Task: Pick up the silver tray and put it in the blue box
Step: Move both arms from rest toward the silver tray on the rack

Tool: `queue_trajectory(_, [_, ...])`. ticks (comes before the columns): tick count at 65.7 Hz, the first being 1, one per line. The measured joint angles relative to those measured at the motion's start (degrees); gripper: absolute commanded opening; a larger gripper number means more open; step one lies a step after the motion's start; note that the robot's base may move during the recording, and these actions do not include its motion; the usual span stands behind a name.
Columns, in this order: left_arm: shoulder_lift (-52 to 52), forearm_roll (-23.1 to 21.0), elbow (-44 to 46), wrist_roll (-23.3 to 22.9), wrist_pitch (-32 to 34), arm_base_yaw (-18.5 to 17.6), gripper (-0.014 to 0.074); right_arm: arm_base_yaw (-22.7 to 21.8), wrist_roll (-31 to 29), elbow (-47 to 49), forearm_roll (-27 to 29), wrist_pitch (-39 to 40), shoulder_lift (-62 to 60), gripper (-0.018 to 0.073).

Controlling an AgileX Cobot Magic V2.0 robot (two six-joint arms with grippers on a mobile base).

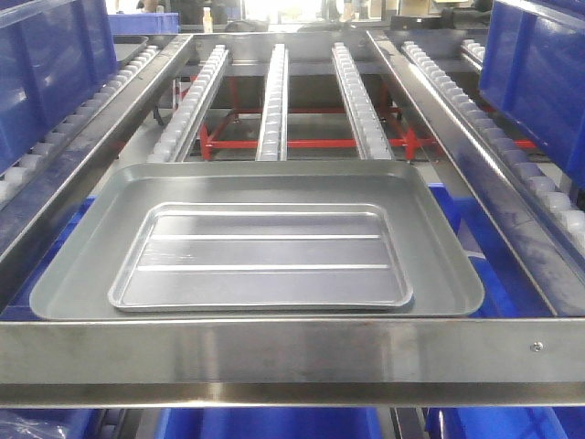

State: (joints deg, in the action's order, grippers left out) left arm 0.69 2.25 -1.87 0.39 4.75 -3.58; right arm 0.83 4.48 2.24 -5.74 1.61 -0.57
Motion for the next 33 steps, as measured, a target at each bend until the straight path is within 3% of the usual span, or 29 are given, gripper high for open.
queue_trajectory(4, [0.0, 0.1, 1.7, 0.0, -1.4, 0.0, -0.001, 0.5, 0.4, 2.7, 0.0, -2.4, 0.0, 0.0052])
queue_trajectory(12, [-3.3, 0.3, 12.9, 0.0, -14.3, -0.2, -0.001, 2.0, 0.6, 11.5, 0.0, -8.8, 6.3, 0.0052])
queue_trajectory(23, [-18.6, -1.9, 25.7, 0.0, -28.7, -1.3, -0.001, 5.5, 0.6, 20.1, 0.0, -14.9, 23.5, 0.0052])
queue_trajectory(33, [-34.4, -3.0, 34.5, 0.0, -44.4, -3.5, -0.001, 10.2, 0.8, 28.0, 0.3, -25.7, 40.1, 0.0052])
